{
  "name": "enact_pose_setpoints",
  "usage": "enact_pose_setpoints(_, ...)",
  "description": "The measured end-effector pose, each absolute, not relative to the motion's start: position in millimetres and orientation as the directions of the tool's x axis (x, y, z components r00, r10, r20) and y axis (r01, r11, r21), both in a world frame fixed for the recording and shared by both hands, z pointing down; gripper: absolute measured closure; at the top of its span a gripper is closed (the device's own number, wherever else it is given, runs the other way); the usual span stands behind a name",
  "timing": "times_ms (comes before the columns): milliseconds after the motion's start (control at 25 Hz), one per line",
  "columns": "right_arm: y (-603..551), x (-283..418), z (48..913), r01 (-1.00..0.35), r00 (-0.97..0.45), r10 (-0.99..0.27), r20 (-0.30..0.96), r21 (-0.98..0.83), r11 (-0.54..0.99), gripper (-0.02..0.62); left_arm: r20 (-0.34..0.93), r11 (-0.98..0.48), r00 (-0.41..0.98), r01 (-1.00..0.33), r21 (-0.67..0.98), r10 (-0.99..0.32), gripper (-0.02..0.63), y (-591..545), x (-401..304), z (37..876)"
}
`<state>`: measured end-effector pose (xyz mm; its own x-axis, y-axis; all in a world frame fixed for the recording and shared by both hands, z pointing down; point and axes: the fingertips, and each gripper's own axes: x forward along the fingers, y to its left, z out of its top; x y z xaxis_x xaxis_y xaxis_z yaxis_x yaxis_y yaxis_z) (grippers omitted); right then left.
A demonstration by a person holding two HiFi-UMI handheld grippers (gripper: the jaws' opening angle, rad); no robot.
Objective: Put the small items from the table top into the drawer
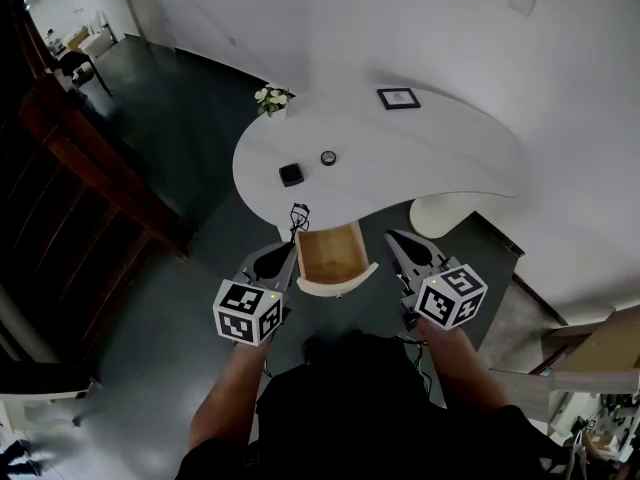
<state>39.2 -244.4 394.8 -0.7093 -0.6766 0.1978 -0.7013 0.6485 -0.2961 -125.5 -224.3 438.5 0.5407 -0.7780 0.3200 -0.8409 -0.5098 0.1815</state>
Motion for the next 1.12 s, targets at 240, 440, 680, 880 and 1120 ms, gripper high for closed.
enact_pose_setpoints(240, -254, 29, 408, -0.721, -0.691, -0.68, 0.246, -0.293, 0.627, 0.583, 0.353, -0.522, 0.567, -0.824, 0.221, -0.744, 0.592, -231, -130, 463)
enact_pose_setpoints(440, -276, 27, 424, -0.713, -0.701, -0.663, 0.263, -0.3, 0.634, 0.583, 0.422, -0.522, 0.571, -0.819, 0.237, -0.704, 0.592, -247, -119, 498)
enact_pose_setpoints(680, -292, 36, 467, -0.708, -0.706, -0.637, 0.311, -0.357, 0.61, 0.583, 0.52, -0.547, 0.585, -0.8, 0.245, -0.622, 0.592, -254, -96, 545)
enact_pose_setpoints(880, -298, 47, 500, -0.716, -0.697, -0.626, 0.349, -0.392, 0.578, 0.583, 0.599, -0.574, 0.591, -0.779, 0.252, -0.54, 0.592, -255, -80, 588)
enact_pose_setpoints(1120, -302, 60, 527, -0.724, -0.688, -0.618, 0.38, -0.409, 0.555, 0.583, 0.676, -0.615, 0.591, -0.747, 0.252, -0.44, 0.592, -258, -63, 638)
